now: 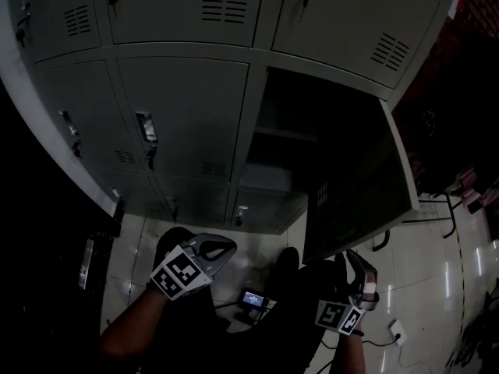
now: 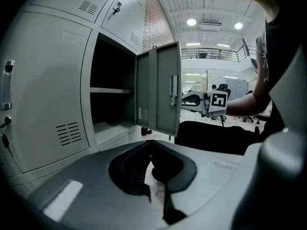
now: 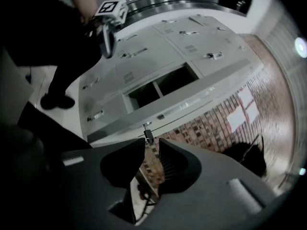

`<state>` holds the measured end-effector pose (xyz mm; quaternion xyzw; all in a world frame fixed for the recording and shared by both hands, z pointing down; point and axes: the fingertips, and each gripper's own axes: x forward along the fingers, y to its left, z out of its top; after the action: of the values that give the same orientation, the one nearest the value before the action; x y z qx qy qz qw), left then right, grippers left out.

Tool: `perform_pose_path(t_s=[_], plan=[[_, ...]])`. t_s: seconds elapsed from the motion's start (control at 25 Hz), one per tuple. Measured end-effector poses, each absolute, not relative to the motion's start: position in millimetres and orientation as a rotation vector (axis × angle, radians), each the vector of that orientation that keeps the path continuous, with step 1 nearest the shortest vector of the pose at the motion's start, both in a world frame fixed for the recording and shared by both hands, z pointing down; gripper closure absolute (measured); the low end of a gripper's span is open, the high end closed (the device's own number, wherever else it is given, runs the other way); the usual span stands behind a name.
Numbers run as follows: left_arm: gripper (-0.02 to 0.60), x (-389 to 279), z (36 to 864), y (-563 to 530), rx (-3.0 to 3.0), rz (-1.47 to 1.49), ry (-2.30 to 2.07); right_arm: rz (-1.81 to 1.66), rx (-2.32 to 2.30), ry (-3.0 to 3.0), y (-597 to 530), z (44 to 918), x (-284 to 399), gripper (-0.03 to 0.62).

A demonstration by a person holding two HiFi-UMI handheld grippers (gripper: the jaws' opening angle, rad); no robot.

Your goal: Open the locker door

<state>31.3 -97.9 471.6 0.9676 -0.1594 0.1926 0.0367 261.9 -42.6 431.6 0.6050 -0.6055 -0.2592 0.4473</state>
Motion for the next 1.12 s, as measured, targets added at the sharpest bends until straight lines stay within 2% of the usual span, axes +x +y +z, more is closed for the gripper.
perform_pose_path(t_s=[0.12, 0.24, 0.56, 0.84, 1.12], plan=[[0.569, 30, 475, -98, 2.968, 0.6, -0.493, -0.486, 1.596, -1.755, -34, 426, 251, 0.505], [0.569, 32, 474, -98, 2.97, 0.596, -0.489, -0.272, 1.629, -2.079, -28, 425, 228, 0.592], [0.569, 30, 473, -98, 2.969, 0.591, -0.493, 0.011, 1.485, -2.45, -39, 430, 166, 0.592], [0.569, 31, 472, -97, 2.974, 0.586, -0.489, 0.152, 1.442, -2.494, -46, 445, 162, 0.594], [0.569, 29, 473, -95, 2.974, 0.576, -0.486, 0.141, 1.409, -2.49, -44, 450, 158, 0.594]])
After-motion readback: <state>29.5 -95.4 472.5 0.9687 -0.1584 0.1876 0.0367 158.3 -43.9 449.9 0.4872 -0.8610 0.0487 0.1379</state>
